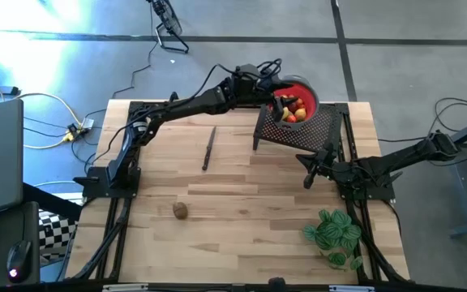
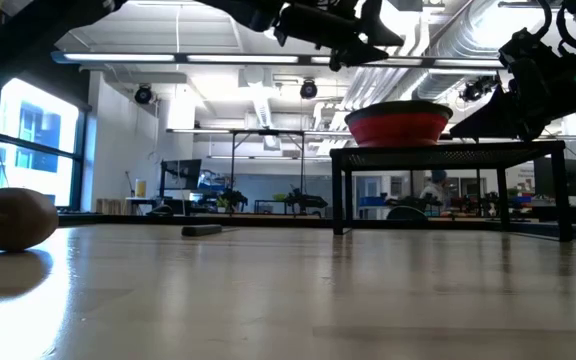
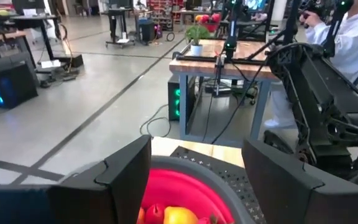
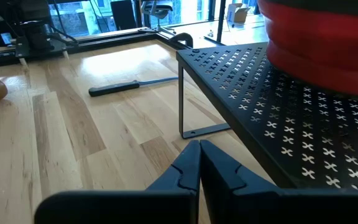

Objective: Pick & Place Fruit
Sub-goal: Put the brown kiwi into the red strainer bowl on the shelf

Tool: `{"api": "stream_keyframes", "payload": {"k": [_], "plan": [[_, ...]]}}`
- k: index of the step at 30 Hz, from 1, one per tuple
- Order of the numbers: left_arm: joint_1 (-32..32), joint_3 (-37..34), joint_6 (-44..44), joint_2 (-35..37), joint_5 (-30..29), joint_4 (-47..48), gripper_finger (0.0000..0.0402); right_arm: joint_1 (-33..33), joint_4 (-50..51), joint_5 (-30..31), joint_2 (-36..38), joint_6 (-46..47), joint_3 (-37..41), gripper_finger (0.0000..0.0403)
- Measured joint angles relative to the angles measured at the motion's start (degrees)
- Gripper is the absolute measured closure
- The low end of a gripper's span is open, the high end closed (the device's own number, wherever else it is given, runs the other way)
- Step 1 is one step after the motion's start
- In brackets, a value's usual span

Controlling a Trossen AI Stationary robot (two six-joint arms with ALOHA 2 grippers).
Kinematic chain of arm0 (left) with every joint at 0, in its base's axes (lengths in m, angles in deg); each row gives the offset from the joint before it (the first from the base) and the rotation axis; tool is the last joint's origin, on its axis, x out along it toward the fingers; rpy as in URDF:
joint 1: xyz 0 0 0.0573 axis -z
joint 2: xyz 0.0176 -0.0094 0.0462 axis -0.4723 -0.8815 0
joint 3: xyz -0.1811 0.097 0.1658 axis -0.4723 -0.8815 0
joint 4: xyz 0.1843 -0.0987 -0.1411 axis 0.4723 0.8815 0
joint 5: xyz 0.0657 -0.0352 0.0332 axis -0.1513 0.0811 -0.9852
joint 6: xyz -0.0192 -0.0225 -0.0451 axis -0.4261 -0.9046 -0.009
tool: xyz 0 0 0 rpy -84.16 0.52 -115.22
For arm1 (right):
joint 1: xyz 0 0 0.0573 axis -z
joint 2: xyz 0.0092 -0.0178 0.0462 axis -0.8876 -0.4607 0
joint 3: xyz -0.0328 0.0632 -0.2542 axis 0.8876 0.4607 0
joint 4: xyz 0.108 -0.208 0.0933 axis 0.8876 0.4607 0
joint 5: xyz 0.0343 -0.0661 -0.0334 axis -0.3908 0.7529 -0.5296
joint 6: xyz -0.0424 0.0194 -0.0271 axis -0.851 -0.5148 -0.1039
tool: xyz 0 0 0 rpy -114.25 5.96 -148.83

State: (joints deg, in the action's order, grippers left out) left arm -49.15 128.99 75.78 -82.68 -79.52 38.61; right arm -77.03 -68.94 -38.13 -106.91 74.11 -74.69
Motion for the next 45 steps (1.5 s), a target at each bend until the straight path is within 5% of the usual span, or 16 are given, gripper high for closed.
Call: {"api": "stream_keyframes", "payload": {"k": [16,36,39,45], "plan": [[1.12,-0.02,1.77,3.60,7.39,18.83,0.0163,0.00,0.00,0.00,0.00,0.02,0.00,0.0400],[4.45,-0.04,8.85,9.03,9.63,30.29,0.0390,-0.01,0.44,-0.09,-0.02,-1.03,0.00,0.0400],[5.67,-0.07,10.82,9.03,13.84,30.08,0.0397,-0.01,0.62,-0.14,-0.02,-1.05,0.00,0.0400],[9.25,-4.54,12.40,9.60,12.67,30.08,0.0400,0.00,0.65,-0.28,0.00,-1.05,0.00,0.0400]]}}
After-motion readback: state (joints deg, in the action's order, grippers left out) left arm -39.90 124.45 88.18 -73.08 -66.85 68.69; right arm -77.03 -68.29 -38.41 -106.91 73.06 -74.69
